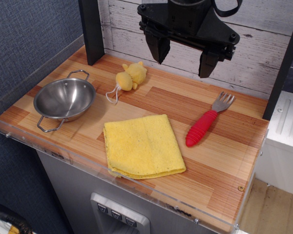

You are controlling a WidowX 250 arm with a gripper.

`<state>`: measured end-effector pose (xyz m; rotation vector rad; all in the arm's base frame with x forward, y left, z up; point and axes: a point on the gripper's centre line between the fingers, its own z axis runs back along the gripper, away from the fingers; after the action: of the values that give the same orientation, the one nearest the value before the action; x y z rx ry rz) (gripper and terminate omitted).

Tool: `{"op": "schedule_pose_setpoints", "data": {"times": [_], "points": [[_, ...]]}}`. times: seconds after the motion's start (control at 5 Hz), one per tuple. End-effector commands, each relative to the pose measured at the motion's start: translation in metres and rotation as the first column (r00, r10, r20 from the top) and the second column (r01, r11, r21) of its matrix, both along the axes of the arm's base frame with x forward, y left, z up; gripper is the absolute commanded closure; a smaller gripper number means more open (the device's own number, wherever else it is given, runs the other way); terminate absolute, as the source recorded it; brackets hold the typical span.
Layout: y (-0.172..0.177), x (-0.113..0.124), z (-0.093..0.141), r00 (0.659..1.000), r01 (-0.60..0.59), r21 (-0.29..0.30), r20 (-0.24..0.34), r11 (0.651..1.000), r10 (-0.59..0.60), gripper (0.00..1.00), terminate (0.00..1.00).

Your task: Move the yellow sponge and place it at the edge of the table.

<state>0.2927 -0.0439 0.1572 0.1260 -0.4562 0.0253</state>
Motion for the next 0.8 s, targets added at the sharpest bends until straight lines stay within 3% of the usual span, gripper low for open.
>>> {"op": "schedule_pose_setpoints", "data": {"times": [0.0,0.6], "points": [[0.0,0.0,0.0,1.0,0.0,0.0,0.0,1.0,0.0,0.0,0.0],[0.019,0.009,0.014,0.999,-0.045,0.017,0.027,0.999,0.045,0.0,0.0]]}}
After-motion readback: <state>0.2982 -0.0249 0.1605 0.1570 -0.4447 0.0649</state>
